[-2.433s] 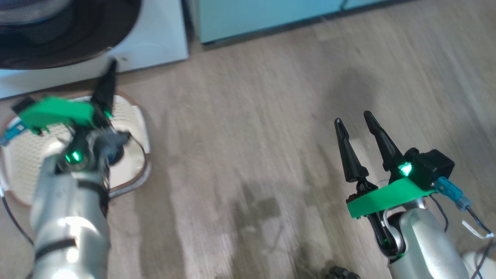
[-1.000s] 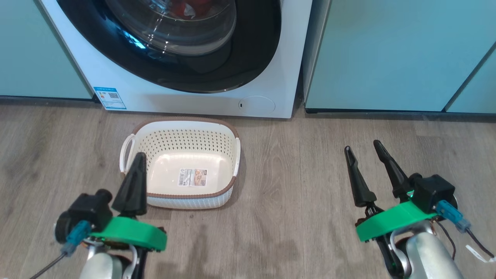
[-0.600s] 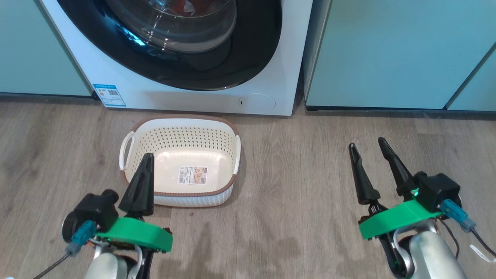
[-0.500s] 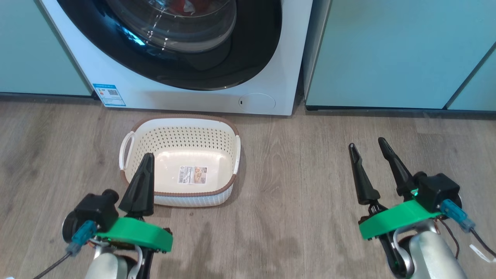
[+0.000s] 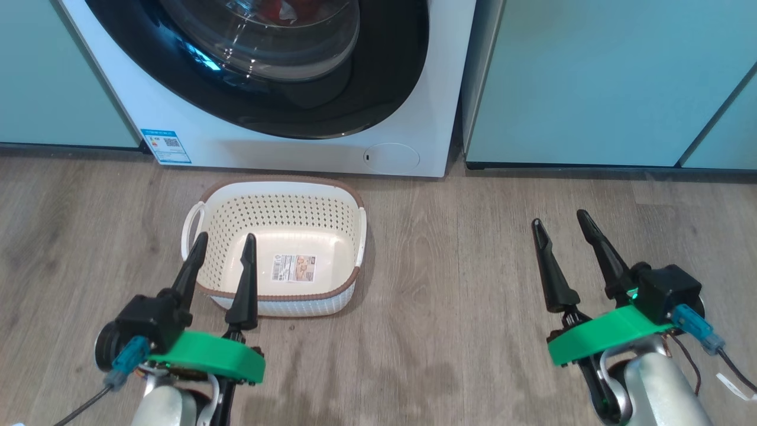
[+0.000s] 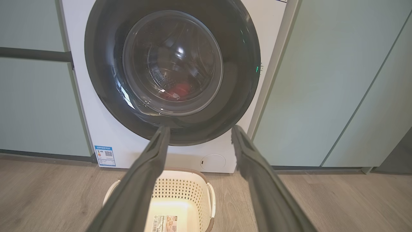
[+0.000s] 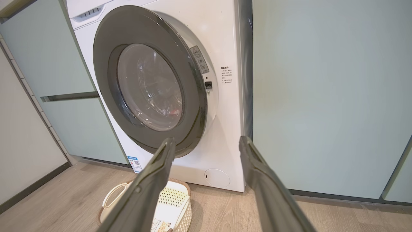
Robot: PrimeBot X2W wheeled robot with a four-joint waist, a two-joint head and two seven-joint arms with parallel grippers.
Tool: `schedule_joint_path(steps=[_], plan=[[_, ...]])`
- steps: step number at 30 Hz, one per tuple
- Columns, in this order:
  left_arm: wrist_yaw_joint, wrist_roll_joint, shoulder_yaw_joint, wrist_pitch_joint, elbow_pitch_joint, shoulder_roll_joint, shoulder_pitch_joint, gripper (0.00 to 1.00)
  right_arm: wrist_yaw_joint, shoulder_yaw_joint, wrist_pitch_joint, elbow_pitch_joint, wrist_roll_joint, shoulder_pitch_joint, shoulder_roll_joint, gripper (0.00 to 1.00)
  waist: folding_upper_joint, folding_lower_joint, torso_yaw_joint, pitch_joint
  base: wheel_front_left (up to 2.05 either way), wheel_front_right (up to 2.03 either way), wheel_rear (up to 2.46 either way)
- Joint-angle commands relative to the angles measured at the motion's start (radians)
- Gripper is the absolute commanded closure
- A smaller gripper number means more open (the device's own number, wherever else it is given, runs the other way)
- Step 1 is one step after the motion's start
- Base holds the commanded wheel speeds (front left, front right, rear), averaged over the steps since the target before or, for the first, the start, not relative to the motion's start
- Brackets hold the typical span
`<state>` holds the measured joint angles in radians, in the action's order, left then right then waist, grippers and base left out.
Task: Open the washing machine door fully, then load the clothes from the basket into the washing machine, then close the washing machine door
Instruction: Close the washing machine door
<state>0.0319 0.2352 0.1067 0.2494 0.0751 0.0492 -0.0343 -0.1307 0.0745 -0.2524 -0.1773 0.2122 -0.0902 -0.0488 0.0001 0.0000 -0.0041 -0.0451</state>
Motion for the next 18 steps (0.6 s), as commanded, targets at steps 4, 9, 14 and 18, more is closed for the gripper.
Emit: schedule_joint_path(steps=[4,9,14,18], plan=[[-0.004,-0.009,-0.021,0.012,-0.032,0.001,-0.021,0.00,0.000,0.025,-0.009,0.034,-0.004,-0.025,-0.001,0.00,-0.0001,0.0000,-0.001,0.000,0.00,0.00,0.00],[-0.005,-0.013,-0.015,0.012,-0.029,0.001,-0.023,0.00,0.000,0.023,-0.009,0.038,-0.004,-0.025,-0.001,0.00,-0.0001,0.0000,0.000,-0.004,0.00,0.00,0.00],[-0.008,-0.018,-0.011,0.012,-0.031,0.001,-0.029,0.00,0.000,0.023,-0.009,0.042,0.003,-0.028,-0.001,0.00,-0.0001,0.0000,0.005,-0.016,0.00,0.00,0.00],[-0.009,-0.018,-0.005,0.012,-0.036,0.001,-0.039,0.00,0.000,0.034,-0.009,0.043,0.019,-0.037,-0.001,1.00,-0.0001,0.0000,0.014,-0.039,0.00,0.00,0.00]])
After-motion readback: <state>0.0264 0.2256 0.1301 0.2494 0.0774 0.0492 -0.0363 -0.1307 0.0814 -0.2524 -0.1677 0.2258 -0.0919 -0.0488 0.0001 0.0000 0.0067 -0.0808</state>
